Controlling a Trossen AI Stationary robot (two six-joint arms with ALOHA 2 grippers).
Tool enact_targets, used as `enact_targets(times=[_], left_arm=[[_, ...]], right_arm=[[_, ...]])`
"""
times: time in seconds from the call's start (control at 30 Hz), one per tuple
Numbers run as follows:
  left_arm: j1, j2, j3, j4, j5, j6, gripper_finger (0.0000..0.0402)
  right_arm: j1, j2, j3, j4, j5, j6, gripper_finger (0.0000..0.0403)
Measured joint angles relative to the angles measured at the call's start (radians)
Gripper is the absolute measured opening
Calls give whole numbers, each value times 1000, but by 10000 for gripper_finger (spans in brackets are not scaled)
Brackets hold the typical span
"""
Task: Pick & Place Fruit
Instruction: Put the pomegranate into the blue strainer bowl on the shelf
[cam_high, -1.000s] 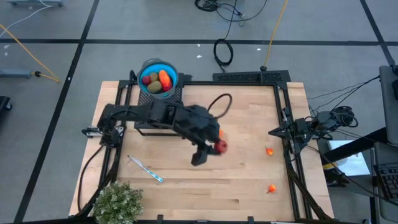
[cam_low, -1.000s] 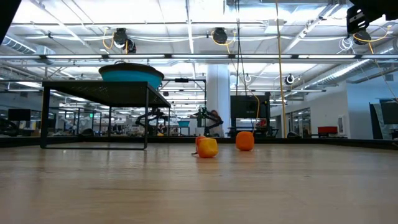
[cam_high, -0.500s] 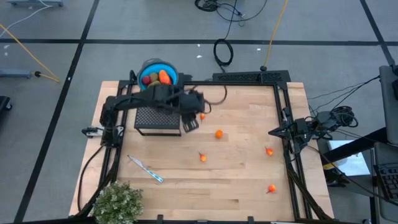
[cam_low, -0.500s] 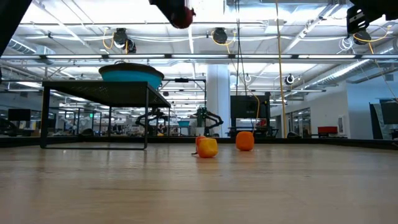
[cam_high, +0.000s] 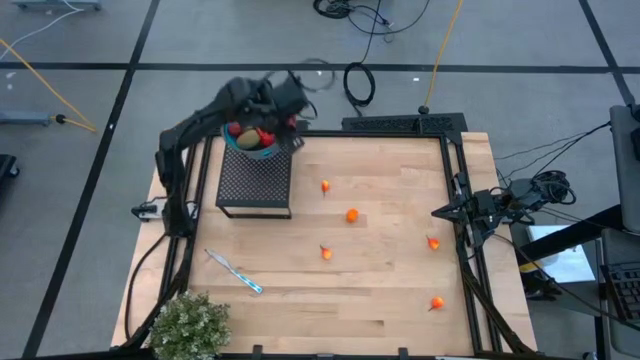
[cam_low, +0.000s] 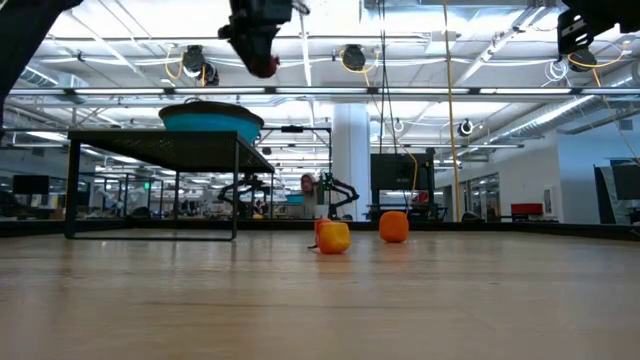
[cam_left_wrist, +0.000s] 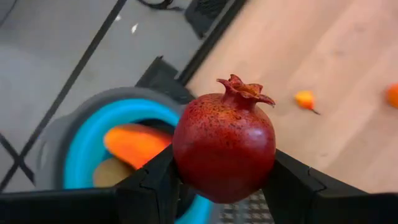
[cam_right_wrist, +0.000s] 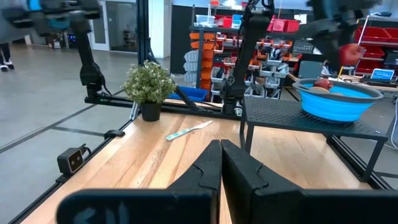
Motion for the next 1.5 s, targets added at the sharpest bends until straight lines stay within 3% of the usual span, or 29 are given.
enact_targets(times=[0.27,0.53,0.73,1.03,1.5], left_arm=[[225,0,0,0,81,-21,184],[360,0,-2,-1,86,-135,184],[394,0,-61,0,139,-213,184],[391,1,-245,-2,165,-234,184],[393,1,-263,-1,102,-201,184]], right_arm=[[0,0,0,0,0,-1,4],[0,0,0,0,6,-1,4],[0,0,0,0,7,-1,4],[0,0,0,0,8,-1,4],[0,0,0,0,8,-1,4]])
